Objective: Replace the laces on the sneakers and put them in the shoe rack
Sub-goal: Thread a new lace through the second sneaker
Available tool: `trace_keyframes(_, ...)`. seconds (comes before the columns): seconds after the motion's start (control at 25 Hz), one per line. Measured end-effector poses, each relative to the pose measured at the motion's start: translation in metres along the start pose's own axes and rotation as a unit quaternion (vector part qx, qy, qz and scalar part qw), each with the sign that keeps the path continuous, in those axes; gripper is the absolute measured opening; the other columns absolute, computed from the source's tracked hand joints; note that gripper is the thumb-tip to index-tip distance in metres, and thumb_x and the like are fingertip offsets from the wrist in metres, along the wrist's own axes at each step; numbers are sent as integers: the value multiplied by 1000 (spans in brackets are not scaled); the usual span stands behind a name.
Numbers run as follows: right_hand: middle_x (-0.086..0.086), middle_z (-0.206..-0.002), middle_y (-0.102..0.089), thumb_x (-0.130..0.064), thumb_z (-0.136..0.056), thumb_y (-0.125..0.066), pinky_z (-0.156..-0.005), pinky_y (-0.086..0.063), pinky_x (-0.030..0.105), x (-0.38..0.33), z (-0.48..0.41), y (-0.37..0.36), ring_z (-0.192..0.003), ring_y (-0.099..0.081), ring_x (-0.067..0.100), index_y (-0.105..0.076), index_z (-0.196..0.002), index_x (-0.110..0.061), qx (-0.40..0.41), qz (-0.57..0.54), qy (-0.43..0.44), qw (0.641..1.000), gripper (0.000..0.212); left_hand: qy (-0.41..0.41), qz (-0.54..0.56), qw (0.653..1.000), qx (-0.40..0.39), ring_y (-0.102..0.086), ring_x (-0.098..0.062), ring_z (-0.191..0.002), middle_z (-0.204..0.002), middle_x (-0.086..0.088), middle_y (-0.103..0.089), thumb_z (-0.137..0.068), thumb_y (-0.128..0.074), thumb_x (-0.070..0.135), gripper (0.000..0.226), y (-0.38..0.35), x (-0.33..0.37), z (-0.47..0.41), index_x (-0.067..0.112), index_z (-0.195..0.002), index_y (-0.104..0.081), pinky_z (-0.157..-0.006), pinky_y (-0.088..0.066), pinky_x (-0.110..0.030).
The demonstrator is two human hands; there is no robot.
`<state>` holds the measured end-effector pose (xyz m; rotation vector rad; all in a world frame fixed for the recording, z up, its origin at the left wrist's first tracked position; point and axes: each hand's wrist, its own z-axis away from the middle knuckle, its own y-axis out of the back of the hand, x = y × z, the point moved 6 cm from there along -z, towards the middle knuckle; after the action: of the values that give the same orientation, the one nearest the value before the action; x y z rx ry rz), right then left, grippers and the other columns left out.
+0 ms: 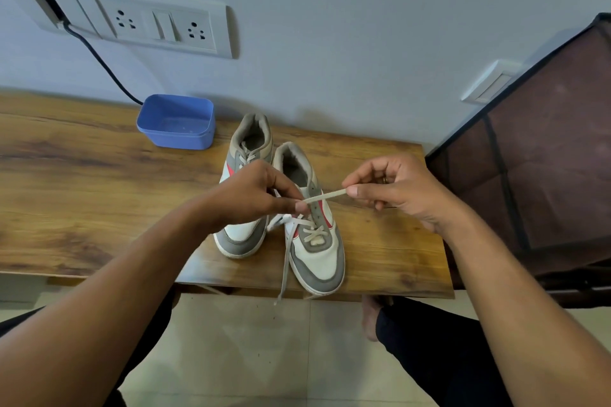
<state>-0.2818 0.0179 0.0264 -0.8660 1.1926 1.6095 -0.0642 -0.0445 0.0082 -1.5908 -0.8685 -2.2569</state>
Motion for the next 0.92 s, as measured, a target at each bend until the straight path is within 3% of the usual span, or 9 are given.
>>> trace_keyframes(0.2,5,-81,-75,-6,-86,-83,-61,-57,27,-7,-3,-33,-73,-68,14,-79,-99,-5,-49,-12,22,998,13,-26,26,999,14,-73,-21,-86,-86,-2,-78,-88,-78,23,12,-13,13,-1,14,-95,-81,-80,-57,-40)
trace_keyframes(0.36,10,-85,-76,-2,-82,-83,-67,-61,28,-5,-4,-17,-76,-72,18,-77,-105,-2,52,-118,-6,992,24,13,68,997,19,-72,-29,-93,-90,-7,-79,-87,-79,21,12,-9,0,-1,13,-95,-82,-87,-57,-45)
trace_keyframes(0.48,10,-90,-78,1,-82,-82,-67,-61,29,-3,-9,-35,-75,-74,19,-68,-120,-5,132,-291,-40,947,41,8,103,995,7,-60,-11,-67,-77,1,-77,-87,-78,19,14,-24,5,-1,9,-96,-82,-61,-45,-22)
trace_keyframes(0.6,13,-91,-79,1,-82,-83,-66,-61,31,5,-13,-47,-75,-75,21,-62,-116,-9,196,-338,-59,918,41,6,104,993,48,-50,3,-49,-57,15,-65,-90,-76,15,18,-34,6,-4,-1,-97,-79,-54,-38,-8)
trace_keyframes(0.68,12,-91,-78,2,-83,-82,-66,-60,30,6,-12,-42,-76,-75,21,-68,-107,-8,210,-321,-52,922,31,-5,40,997,65,-62,1,-63,-72,11,-74,-92,-75,25,17,-32,3,-5,11,-95,-82,-65,-49,-17)
trace_keyframes(0.76,11,-89,-77,4,-82,-81,-66,-60,29,5,-10,-31,-75,-74,19,-74,-100,-6,211,-286,-41,934,21,-1,-94,992,83,-67,-3,-76,-83,9,-76,-94,-71,33,15,-26,-7,-6,23,-96,-81,-74,-55,-28)
trace_keyframes(0.92,8,-78,-76,-3,-79,-88,-66,-61,32,-1,-1,-12,-68,-71,19,-77,-91,-5,215,-162,-15,963,17,-4,-258,955,145,-67,-5,-82,-91,11,-74,-95,-66,35,16,-22,-6,-5,30,-104,-78,-70,-57,-30)
